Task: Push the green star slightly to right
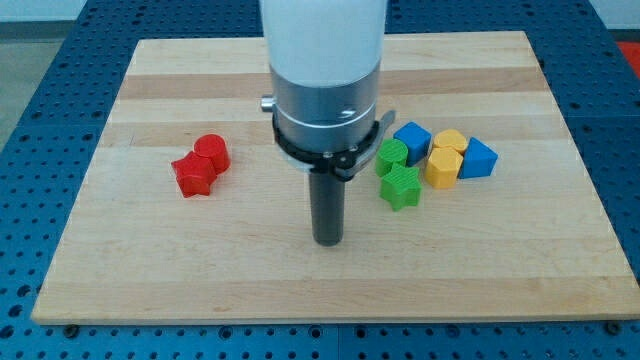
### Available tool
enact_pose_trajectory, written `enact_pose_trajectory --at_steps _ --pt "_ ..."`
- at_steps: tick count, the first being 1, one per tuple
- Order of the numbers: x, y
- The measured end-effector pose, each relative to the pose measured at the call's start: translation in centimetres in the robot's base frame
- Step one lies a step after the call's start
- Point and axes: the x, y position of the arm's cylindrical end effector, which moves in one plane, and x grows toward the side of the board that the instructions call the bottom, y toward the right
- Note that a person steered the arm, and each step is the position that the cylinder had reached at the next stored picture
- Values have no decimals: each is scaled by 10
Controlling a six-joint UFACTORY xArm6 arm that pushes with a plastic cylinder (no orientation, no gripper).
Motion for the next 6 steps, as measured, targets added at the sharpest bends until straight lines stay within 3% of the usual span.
enact_pose_trajectory --at_steps 4,6 --pt "-6 -30" --pt "0 -125"
